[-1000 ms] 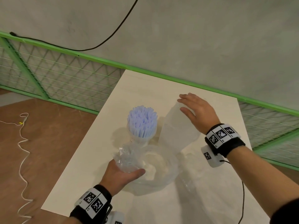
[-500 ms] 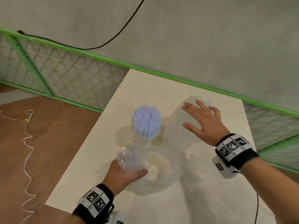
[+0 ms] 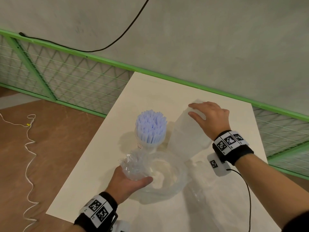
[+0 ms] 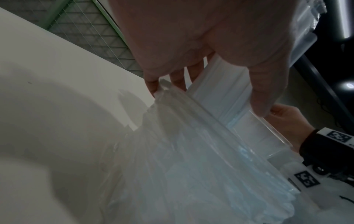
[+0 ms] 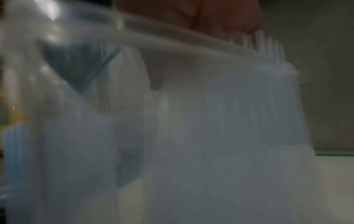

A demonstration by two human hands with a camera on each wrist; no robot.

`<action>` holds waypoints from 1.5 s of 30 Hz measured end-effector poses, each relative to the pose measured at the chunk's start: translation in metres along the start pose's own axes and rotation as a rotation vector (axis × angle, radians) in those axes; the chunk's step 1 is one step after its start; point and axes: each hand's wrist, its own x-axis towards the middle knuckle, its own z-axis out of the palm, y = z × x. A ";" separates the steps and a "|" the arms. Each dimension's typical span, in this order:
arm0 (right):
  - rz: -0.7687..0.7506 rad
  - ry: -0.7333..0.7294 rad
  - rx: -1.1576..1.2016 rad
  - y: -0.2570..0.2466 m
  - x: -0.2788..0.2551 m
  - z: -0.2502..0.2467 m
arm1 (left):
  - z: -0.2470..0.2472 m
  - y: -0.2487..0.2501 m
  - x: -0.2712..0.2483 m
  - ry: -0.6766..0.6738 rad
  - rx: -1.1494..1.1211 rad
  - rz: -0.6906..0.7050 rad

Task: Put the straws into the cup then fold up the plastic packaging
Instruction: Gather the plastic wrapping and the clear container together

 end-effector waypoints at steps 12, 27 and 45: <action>-0.370 -0.038 0.174 -0.057 -0.024 -0.035 | 0.002 0.001 0.002 -0.025 0.046 0.013; -0.284 -0.268 0.785 -0.118 -0.099 0.018 | 0.007 0.005 0.004 -0.034 0.044 0.145; -0.037 0.036 0.824 -0.130 -0.117 0.029 | 0.013 0.006 0.009 0.032 0.022 0.133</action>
